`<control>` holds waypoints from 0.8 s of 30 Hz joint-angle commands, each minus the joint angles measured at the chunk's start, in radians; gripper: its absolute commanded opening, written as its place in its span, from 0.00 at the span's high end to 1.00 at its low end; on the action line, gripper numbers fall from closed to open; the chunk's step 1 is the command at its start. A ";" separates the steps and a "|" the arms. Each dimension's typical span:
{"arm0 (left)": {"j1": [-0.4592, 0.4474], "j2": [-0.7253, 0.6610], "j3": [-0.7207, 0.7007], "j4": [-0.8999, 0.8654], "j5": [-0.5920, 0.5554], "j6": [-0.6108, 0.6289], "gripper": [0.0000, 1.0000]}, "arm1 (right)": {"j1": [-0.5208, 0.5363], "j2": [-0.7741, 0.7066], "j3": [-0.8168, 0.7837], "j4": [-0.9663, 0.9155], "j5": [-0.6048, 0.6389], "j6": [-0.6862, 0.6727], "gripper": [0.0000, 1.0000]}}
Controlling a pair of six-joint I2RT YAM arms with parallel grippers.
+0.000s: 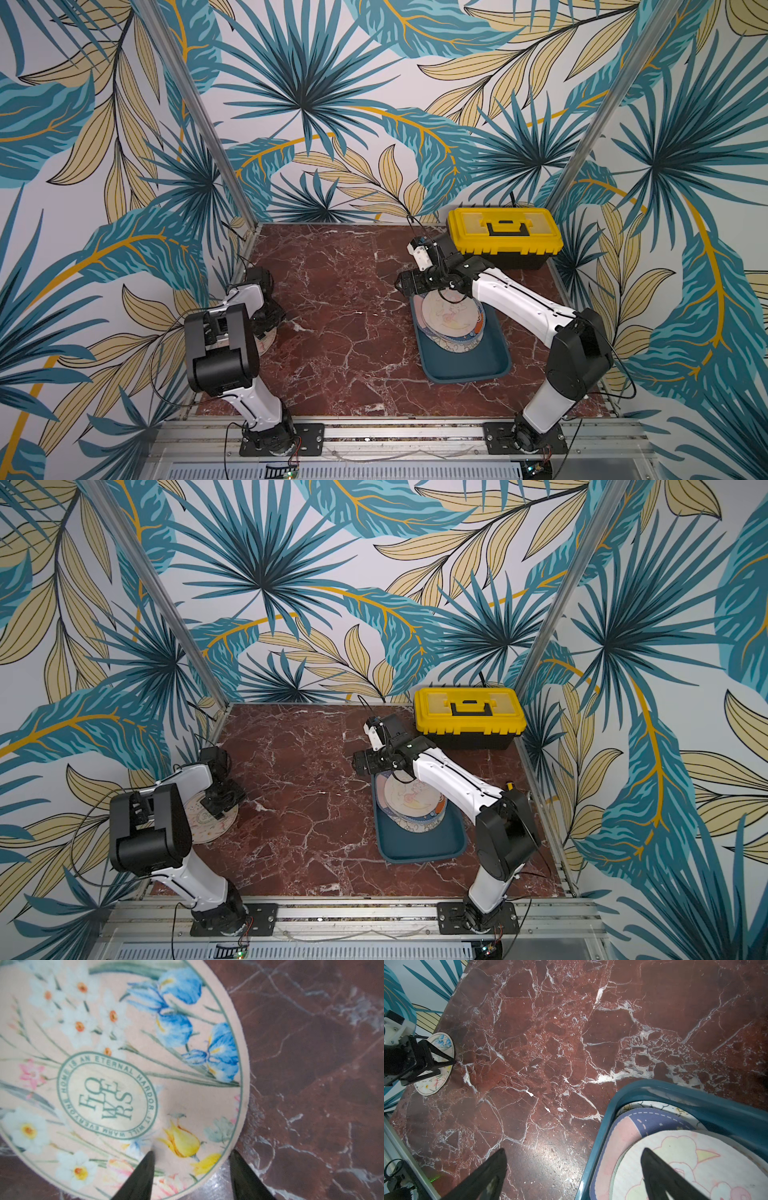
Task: Put the coasters into the storage box
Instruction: Pick up the coaster from the center of the board.
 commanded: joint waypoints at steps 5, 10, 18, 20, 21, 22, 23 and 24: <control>0.014 0.009 -0.067 0.005 0.029 0.007 0.70 | 0.009 0.016 0.016 -0.027 -0.002 -0.004 0.00; 0.014 -0.002 -0.084 0.025 0.044 0.008 0.84 | 0.011 0.014 0.021 -0.038 0.008 -0.005 0.01; 0.014 -0.012 -0.089 0.033 0.073 0.024 1.00 | 0.019 0.021 0.026 -0.046 0.018 -0.012 0.00; 0.013 -0.037 -0.086 0.033 0.102 0.028 1.00 | 0.019 0.022 0.029 -0.049 0.022 -0.016 0.01; 0.012 -0.051 -0.085 0.034 0.109 0.031 1.00 | 0.021 0.025 0.033 -0.051 0.024 -0.019 0.00; 0.012 -0.071 -0.082 0.034 0.120 0.038 1.00 | 0.022 0.025 0.033 -0.049 0.024 -0.022 0.00; 0.012 -0.094 -0.078 0.033 0.128 0.044 1.00 | 0.023 0.025 0.034 -0.050 0.026 -0.024 0.00; 0.012 -0.113 -0.074 0.033 0.137 0.046 1.00 | 0.023 0.025 0.034 -0.049 0.025 -0.026 0.01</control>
